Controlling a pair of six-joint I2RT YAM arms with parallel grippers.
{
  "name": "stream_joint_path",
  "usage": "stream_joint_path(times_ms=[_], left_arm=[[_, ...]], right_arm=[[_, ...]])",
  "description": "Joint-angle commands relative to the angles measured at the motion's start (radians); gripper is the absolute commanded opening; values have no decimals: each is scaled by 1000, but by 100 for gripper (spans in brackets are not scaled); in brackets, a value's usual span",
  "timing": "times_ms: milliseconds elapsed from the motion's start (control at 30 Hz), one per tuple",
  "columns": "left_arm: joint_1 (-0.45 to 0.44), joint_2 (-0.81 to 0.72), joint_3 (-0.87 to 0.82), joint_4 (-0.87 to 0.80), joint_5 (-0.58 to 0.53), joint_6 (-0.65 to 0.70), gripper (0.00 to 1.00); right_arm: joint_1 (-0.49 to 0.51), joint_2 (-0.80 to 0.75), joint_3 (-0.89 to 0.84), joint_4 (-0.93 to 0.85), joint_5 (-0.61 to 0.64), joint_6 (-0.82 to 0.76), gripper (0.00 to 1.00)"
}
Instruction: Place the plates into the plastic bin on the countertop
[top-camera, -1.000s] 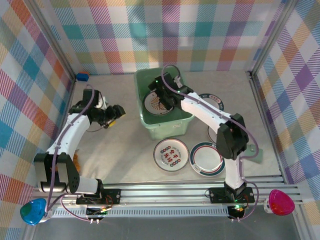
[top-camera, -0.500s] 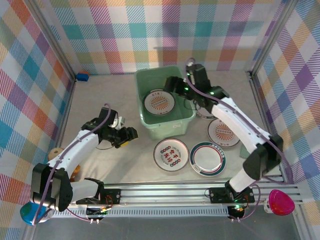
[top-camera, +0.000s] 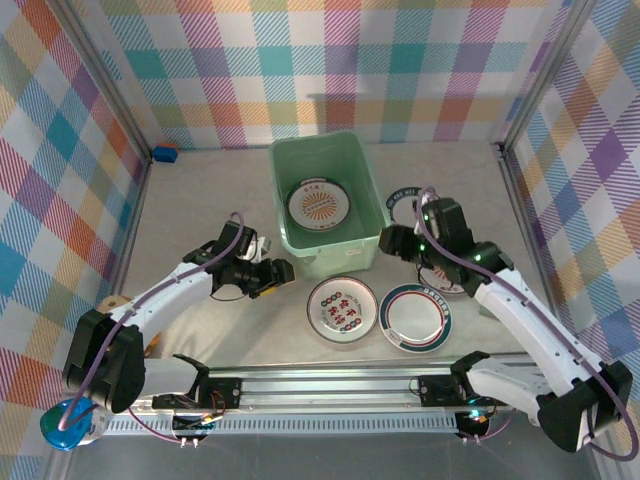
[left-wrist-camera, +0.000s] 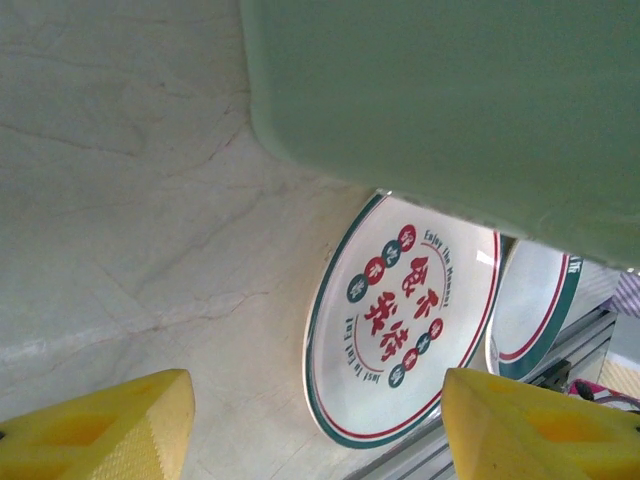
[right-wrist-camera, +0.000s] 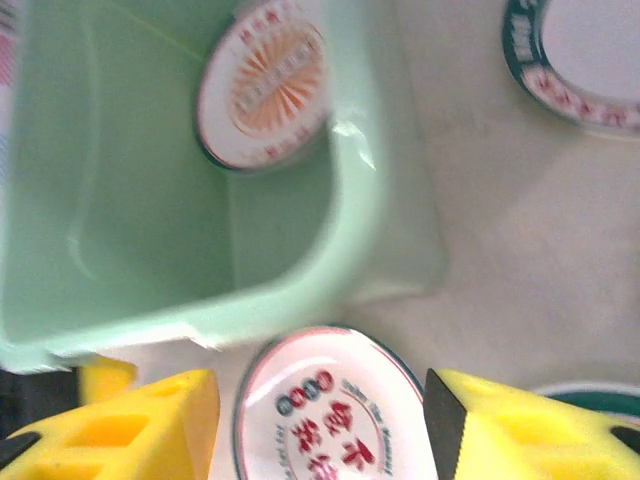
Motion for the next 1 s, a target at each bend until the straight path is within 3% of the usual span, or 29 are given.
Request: stream_joint_path(times_ms=[0,300,567,967], left_arm=[[-12,7,35,3,2,6,67],[-12,18,69,10,-26,6,69],[-1,-23,106,-73,-179,11,70],[28,-90,117,-120,-226,25,71]], right_arm=[[3,-30,-95,1,-10,41,56],[6,113,-176,98,-157,-64,57],[68,250,-175,152,-117,-127,54],[114,402,-210,272,-108,-185,53]])
